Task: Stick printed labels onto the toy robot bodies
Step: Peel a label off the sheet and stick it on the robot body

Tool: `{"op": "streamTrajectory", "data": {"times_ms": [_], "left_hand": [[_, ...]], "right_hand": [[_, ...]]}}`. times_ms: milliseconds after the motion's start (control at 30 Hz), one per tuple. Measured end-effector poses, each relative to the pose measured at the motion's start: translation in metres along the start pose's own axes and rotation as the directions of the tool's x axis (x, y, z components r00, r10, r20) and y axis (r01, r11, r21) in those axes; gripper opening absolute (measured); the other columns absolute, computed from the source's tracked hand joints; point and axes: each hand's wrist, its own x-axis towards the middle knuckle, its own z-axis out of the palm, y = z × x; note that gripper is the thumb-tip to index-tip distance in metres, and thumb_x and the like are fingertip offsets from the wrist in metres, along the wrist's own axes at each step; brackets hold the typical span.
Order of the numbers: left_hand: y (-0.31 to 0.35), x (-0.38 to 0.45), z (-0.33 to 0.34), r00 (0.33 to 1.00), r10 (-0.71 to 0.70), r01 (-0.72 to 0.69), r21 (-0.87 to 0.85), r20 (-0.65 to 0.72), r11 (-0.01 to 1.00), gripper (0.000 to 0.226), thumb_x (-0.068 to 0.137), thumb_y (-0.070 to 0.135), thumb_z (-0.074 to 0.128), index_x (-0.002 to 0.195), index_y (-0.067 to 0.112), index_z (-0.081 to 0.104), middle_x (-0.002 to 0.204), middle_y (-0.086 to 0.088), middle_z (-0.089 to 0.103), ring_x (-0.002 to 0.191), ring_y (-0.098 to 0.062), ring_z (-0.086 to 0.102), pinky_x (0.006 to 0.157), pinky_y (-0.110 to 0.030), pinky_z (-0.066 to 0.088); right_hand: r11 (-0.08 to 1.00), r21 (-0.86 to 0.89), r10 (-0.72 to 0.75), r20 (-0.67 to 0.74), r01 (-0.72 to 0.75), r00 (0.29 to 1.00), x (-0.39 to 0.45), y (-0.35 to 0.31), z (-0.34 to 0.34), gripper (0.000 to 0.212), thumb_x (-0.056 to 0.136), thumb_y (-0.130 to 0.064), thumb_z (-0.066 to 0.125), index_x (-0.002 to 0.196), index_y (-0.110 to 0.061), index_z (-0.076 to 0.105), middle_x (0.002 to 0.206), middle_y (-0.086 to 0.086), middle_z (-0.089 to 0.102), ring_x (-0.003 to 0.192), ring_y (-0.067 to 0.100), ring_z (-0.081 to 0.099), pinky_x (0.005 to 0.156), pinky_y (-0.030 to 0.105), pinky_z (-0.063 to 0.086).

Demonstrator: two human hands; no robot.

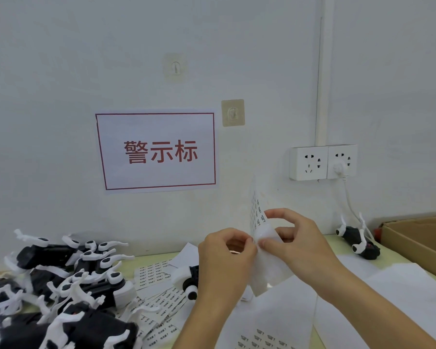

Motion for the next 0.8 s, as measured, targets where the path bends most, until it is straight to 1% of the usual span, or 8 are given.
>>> {"op": "streamTrajectory", "data": {"times_ms": [100,167,233,367,500,567,700,800], "left_hand": [[-0.001,0.003,-0.004,0.998,-0.035,0.038,-0.083,0.046,0.996,0.013,0.087,0.013,0.072,0.076,0.020,0.077,0.074,0.009,0.074,0.073,-0.004,0.069,0.065,-0.013,0.051],[-0.001,0.003,-0.006,0.995,-0.039,0.048,-0.106,0.088,0.993,0.008,0.085,0.017,0.077,0.077,0.020,0.077,0.075,0.008,0.075,0.075,-0.005,0.070,0.066,-0.014,0.052],[-0.002,0.004,-0.007,0.994,-0.037,0.048,-0.102,0.107,0.994,0.008,0.084,0.018,0.079,0.076,0.021,0.077,0.075,0.008,0.075,0.074,-0.005,0.070,0.066,-0.014,0.051],[-0.004,0.006,-0.011,0.992,-0.052,0.060,-0.068,0.118,0.996,0.019,0.087,0.014,0.075,0.071,0.023,0.076,0.072,0.009,0.074,0.069,-0.002,0.067,0.063,-0.014,0.050],[-0.003,0.007,-0.012,0.990,-0.081,0.089,-0.069,0.120,0.994,0.016,0.087,0.015,0.074,0.073,0.022,0.077,0.073,0.008,0.074,0.070,-0.004,0.068,0.064,-0.016,0.052],[-0.003,0.007,-0.012,0.988,-0.096,0.105,-0.070,0.120,0.992,0.015,0.088,0.016,0.073,0.075,0.022,0.077,0.074,0.007,0.075,0.072,-0.006,0.070,0.067,-0.021,0.056],[-0.004,0.007,-0.014,0.985,-0.123,0.133,-0.088,0.119,0.987,0.016,0.089,0.016,0.072,0.075,0.022,0.078,0.075,0.004,0.075,0.076,-0.014,0.072,0.074,-0.039,0.062],[-0.003,0.008,-0.014,0.985,-0.120,0.133,-0.101,0.120,0.986,0.017,0.090,0.016,0.071,0.076,0.021,0.078,0.076,0.002,0.076,0.078,-0.019,0.072,0.077,-0.043,0.061]], "right_hand": [[1.000,0.009,0.009,-0.008,-0.009,1.000,0.001,0.000,-0.002,0.043,0.085,-0.010,0.073,0.112,-0.039,0.059,0.080,0.001,0.077,0.080,0.023,0.073,0.081,0.042,0.059],[1.000,0.006,0.009,0.004,-0.009,1.000,0.001,0.000,-0.002,0.043,0.085,-0.010,0.074,0.113,-0.039,0.059,0.082,0.001,0.078,0.082,0.023,0.074,0.084,0.045,0.059],[1.000,-0.004,0.008,0.018,-0.008,1.000,0.001,0.000,-0.003,0.043,0.085,-0.010,0.074,0.113,-0.039,0.059,0.082,0.002,0.078,0.083,0.025,0.073,0.086,0.047,0.058],[1.000,-0.022,0.016,0.033,-0.016,0.999,0.002,0.000,-0.004,0.045,0.085,-0.007,0.073,0.113,-0.040,0.060,0.081,0.001,0.077,0.083,0.022,0.073,0.086,0.047,0.058],[0.999,-0.023,0.023,0.043,-0.022,0.999,0.002,0.000,-0.004,0.046,0.085,-0.006,0.073,0.114,-0.039,0.060,0.082,0.002,0.077,0.083,0.023,0.073,0.087,0.046,0.058],[0.999,-0.018,0.027,0.045,-0.027,0.999,0.002,0.000,-0.004,0.046,0.085,-0.006,0.073,0.114,-0.038,0.061,0.081,0.003,0.077,0.083,0.025,0.073,0.087,0.047,0.058],[0.999,-0.007,0.037,0.050,-0.037,0.998,0.002,-0.001,-0.005,0.045,0.084,-0.005,0.074,0.113,-0.037,0.062,0.080,0.005,0.077,0.083,0.028,0.073,0.088,0.048,0.056],[0.999,0.001,0.048,0.051,-0.049,0.998,0.002,-0.001,-0.006,0.045,0.084,-0.005,0.074,0.113,-0.037,0.062,0.082,0.006,0.077,0.085,0.031,0.073,0.089,0.052,0.056]]}}
